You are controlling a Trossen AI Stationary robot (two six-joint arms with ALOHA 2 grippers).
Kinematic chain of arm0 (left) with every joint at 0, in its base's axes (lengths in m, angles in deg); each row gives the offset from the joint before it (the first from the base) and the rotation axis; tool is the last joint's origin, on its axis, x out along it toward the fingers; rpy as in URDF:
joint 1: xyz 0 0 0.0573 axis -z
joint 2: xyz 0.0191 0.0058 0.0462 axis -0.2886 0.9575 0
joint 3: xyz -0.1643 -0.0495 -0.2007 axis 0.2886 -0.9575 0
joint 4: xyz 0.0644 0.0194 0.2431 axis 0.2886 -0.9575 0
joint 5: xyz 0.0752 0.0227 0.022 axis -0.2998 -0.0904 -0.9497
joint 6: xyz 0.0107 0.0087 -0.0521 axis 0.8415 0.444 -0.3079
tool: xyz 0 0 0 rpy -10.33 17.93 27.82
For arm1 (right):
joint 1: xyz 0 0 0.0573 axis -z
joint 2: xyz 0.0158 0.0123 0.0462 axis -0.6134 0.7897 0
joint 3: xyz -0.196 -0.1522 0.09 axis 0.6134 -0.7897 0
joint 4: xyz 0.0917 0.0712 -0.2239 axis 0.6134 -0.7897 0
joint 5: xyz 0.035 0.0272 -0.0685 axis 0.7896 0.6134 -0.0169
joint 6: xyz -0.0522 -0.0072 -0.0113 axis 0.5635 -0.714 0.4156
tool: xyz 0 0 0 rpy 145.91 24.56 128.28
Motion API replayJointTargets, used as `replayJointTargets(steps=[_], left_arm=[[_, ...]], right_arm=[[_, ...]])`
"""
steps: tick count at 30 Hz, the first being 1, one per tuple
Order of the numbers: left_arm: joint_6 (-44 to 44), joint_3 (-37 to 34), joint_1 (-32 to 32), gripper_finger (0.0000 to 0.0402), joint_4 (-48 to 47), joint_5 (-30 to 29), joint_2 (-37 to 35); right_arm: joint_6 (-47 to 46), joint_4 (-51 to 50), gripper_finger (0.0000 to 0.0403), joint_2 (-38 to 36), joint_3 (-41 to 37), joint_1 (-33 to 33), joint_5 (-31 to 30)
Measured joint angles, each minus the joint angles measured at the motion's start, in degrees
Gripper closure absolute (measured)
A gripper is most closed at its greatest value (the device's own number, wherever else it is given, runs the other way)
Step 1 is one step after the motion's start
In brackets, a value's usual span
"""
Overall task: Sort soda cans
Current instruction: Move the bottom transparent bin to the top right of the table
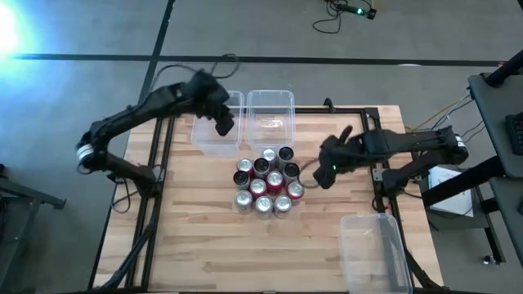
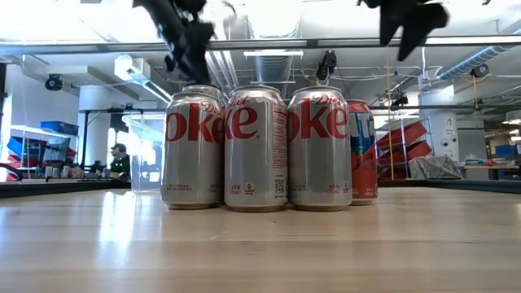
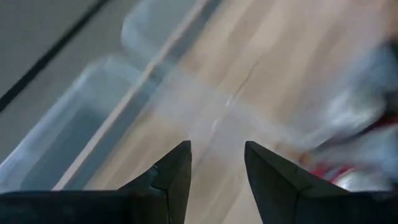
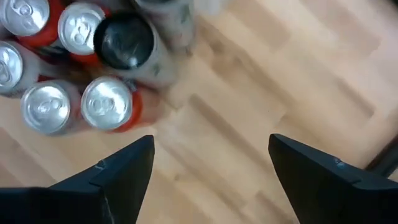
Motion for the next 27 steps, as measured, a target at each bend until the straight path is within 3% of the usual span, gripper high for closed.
replayJointTargets(steps=[9, 15, 19, 27], left_arm=[[-6.32, -23.0, 11.76, 0.0267, 34.1, 8.56, -18.5], [-11.42, -34.48, 26.65, 0.0267, 55.42, 7.52, -21.57], [-12.47, -38.66, 36.69, 0.0267, 63.82, 1.13, -20.91], [-12.22, -39.56, 51.87, 0.0267, 67.62, -20.0, -16.47]], right_arm=[[-22.79, 0.95, 0.009, 4.56, 1.48, -15.85, -0.81], [-29.93, 0.69, 0.009, 10.26, 4.67, -24.62, -0.99], [-36.35, 0.16, 0.0092, 14.68, 6.58, -29.45, -0.8], [-47.88, -7.26, 0.0092, 22.09, 14.0, -37.57, -0.32]])
